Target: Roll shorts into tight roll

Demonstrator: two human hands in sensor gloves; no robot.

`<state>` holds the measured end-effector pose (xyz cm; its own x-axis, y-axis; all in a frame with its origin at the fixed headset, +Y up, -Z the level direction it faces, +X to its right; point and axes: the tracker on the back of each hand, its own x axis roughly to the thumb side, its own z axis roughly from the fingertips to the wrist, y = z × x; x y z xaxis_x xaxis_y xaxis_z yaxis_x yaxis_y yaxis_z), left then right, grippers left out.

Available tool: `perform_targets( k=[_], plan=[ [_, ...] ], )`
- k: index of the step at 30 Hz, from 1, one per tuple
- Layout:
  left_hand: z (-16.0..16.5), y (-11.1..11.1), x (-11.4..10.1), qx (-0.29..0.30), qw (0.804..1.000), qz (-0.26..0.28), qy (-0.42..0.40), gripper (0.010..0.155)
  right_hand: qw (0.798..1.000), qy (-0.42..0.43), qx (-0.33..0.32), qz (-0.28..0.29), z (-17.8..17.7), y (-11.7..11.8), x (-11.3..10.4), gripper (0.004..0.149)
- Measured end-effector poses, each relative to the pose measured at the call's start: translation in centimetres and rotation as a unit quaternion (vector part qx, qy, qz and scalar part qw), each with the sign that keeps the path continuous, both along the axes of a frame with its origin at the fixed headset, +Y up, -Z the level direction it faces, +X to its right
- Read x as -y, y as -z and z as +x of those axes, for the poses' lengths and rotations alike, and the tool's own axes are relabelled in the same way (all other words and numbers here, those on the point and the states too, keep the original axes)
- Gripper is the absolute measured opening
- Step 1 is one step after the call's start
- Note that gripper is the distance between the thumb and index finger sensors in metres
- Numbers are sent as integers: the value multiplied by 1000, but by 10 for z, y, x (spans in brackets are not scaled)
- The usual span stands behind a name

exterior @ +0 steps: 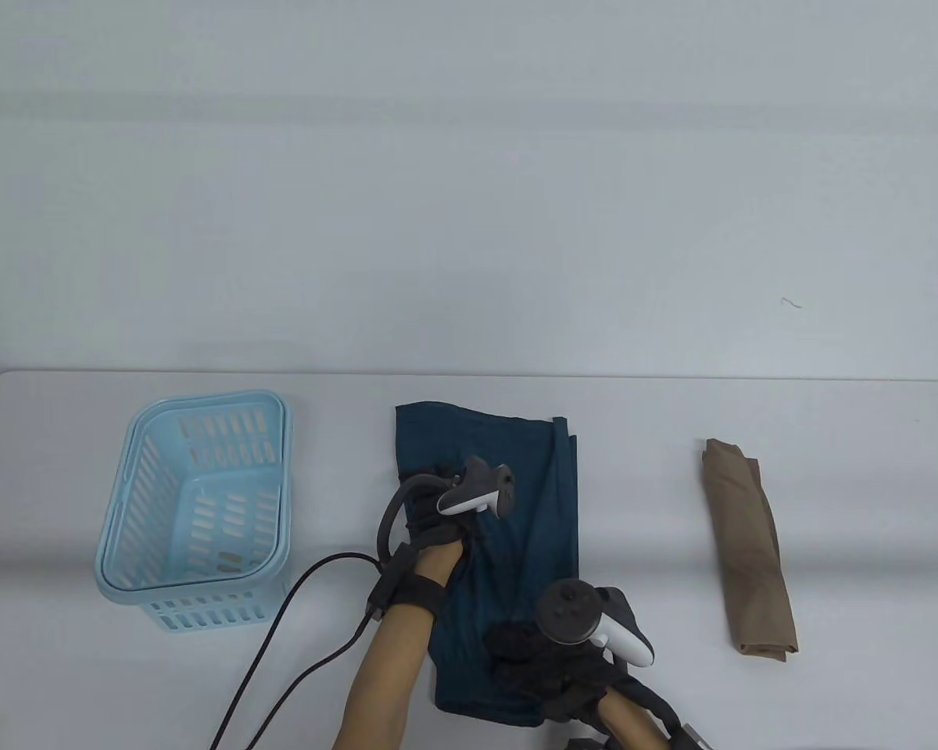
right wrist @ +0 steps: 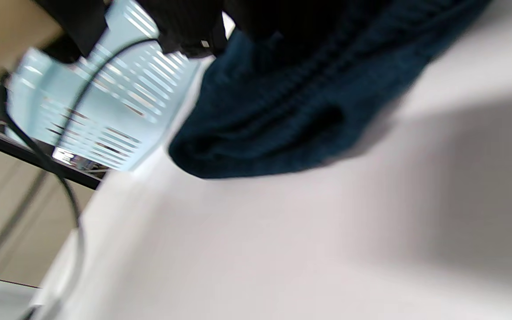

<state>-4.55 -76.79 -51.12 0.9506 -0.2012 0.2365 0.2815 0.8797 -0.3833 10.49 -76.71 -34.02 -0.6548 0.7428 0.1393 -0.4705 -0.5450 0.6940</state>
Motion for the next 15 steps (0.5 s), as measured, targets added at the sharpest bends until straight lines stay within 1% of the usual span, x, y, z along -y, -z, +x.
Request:
perform_targets(
  k=[1,2,4,5,7,8,10,11,13,15],
  plan=[
    [-3,-4,-6,8,1000,16,-17,70,1000,10,8,9,3,-1,-6,63],
    [-9,-11,-17,22,998,32,-50,70,999,15,18,34,8,-2,-15,63],
    [-18,-26,-35,31,994,46,-93,70,996,0,23,84,16,-4,-29,62],
    [-24,-38,-47,42,990,53,-123,70,993,-17,23,115,21,-7,-36,60],
    [-31,-64,-63,85,982,43,-165,70,987,-42,16,151,27,-14,-43,57],
    [-33,-74,-66,101,979,37,-175,71,986,-47,14,160,28,-16,-44,55],
    [-37,-103,-74,136,972,28,-192,69,982,-64,8,178,29,-24,-45,54],
    [-39,-122,-77,165,965,19,-202,69,981,-79,-3,179,26,-29,-44,56],
    [-40,-152,-76,194,959,8,-207,65,976,-109,-17,188,20,-36,-40,58],
    [-40,-178,-70,224,954,-9,-199,63,967,-149,-42,202,10,-41,-34,62]
  ],
)
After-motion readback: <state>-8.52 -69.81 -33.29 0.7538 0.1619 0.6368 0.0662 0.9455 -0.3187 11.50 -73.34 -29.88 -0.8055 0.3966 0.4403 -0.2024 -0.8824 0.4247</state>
